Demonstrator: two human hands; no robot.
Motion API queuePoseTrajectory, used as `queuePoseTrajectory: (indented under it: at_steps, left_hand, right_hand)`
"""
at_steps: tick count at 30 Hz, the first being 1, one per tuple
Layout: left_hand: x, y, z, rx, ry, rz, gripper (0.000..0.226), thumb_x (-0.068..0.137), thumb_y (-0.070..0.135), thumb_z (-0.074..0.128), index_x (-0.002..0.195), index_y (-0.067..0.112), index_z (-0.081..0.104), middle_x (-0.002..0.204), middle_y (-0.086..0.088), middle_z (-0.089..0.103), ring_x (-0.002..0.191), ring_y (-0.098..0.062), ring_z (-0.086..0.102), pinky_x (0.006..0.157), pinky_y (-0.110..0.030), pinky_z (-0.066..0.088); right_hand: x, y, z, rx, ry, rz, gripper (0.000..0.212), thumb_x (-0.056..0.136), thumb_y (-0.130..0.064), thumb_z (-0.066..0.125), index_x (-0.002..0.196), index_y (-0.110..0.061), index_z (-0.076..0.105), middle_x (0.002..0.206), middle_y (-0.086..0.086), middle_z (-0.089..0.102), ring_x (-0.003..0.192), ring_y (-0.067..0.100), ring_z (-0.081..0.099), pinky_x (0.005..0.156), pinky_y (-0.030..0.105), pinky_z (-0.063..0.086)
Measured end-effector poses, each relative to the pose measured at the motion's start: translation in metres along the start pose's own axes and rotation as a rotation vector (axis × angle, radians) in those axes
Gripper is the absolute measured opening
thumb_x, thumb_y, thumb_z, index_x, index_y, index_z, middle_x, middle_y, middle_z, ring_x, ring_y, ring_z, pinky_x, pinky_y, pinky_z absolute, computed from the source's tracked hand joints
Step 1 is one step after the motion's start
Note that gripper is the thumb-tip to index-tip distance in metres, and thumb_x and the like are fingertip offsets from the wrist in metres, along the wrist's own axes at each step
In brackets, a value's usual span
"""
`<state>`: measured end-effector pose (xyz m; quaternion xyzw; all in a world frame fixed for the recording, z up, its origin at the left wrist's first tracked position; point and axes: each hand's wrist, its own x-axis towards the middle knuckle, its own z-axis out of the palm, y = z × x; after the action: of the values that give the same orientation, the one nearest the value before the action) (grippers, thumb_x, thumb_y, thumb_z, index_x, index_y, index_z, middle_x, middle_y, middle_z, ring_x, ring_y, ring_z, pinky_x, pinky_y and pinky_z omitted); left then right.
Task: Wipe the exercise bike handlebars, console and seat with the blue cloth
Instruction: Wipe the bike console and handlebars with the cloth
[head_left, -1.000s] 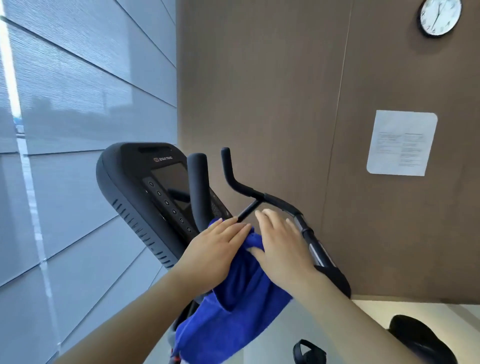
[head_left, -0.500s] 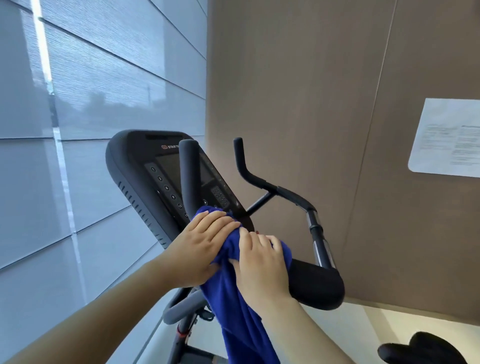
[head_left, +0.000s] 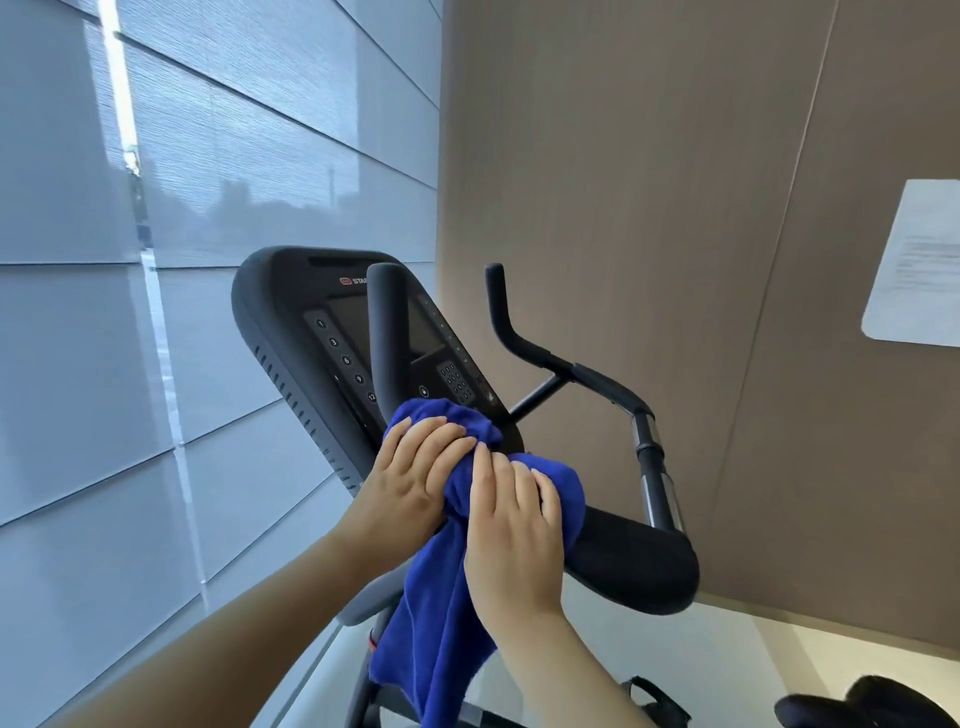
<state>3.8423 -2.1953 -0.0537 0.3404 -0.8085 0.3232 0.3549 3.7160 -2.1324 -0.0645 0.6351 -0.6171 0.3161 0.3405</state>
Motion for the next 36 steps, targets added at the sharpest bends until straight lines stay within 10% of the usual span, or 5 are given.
queuePoseTrajectory:
  at_steps: [6, 18, 25, 36]
  left_hand:
    - [0.005, -0.005, -0.015, 0.015, -0.123, 0.088, 0.045, 0.082, 0.018, 0.048, 0.125, 0.006, 0.055, 0.121, -0.011, 0.061, 0.118, -0.029, 0.053, 0.104, -0.044, 0.031]
    - [0.011, -0.012, -0.066, -0.153, -0.231, 0.149, 0.058, 0.067, -0.002, 0.071, 0.121, 0.016, 0.061, 0.12, 0.002, 0.062, 0.109, -0.019, 0.059, 0.092, -0.023, 0.046]
    - [0.022, -0.044, -0.063, -0.086, -0.261, 0.292, 0.055, 0.081, 0.007, 0.029, 0.13, 0.016, 0.052, 0.129, -0.002, 0.056, 0.118, -0.02, 0.054, 0.094, -0.033, 0.048]
    - [0.049, -0.079, -0.058, -0.029, -0.062, 0.42, 0.042, 0.069, 0.009, 0.074, 0.11, 0.017, 0.066, 0.112, -0.002, 0.065, 0.103, -0.019, 0.062, 0.087, -0.029, 0.051]
  right_hand:
    - [0.001, 0.003, -0.001, -0.024, -0.049, -0.022, 0.057, 0.073, -0.031, 0.074, 0.122, -0.007, 0.06, 0.106, 0.009, 0.069, 0.096, 0.024, 0.066, 0.087, 0.039, 0.051]
    - [0.004, 0.012, -0.01, 0.151, -0.022, -0.021, 0.048, 0.059, -0.008, 0.084, 0.104, -0.011, 0.068, 0.098, 0.005, 0.072, 0.091, 0.024, 0.068, 0.083, 0.043, 0.053]
    - [0.015, 0.006, -0.01, 0.101, -0.064, -0.065, 0.066, 0.053, -0.024, 0.09, 0.114, -0.012, 0.066, 0.101, 0.002, 0.072, 0.091, 0.02, 0.068, 0.087, 0.044, 0.051]
    - [0.039, -0.01, -0.009, 0.303, -0.106, 0.007, 0.059, 0.078, -0.018, 0.075, 0.132, -0.018, 0.052, 0.12, -0.004, 0.064, 0.107, 0.015, 0.061, 0.093, 0.037, 0.046]
